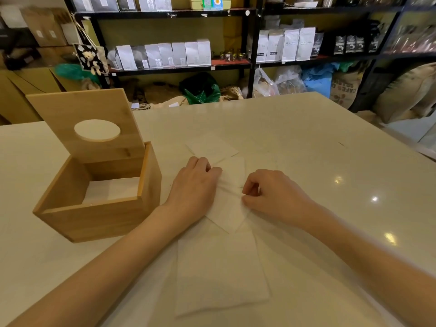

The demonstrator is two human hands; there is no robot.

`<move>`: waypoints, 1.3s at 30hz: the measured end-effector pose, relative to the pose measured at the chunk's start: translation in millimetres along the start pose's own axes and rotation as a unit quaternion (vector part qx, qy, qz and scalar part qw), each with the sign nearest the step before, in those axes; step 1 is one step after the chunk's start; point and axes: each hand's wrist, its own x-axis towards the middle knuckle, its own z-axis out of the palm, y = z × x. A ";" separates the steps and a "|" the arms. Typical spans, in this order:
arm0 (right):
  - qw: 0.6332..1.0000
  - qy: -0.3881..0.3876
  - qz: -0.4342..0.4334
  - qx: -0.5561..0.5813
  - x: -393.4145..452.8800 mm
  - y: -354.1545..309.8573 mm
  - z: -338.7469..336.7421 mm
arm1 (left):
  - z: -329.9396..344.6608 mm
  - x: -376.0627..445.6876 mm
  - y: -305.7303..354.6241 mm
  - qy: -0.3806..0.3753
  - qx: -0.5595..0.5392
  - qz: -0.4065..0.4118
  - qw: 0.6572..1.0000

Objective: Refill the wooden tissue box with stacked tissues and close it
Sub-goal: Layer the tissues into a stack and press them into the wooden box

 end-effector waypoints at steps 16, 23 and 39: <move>0.955 -0.110 0.039 0.271 10.1 6.4 -44.6 | -48.7 -15.0 6.6 0.029 -0.166 -0.015 0.986; 0.921 -0.117 -0.008 0.372 0.6 -3.6 -63.3 | -98.8 -31.7 11.0 -0.023 -0.350 -0.097 0.931; 0.913 -0.264 0.061 0.304 -39.0 -10.6 -7.4 | -71.5 -92.1 -10.3 -0.225 -0.414 -0.211 0.856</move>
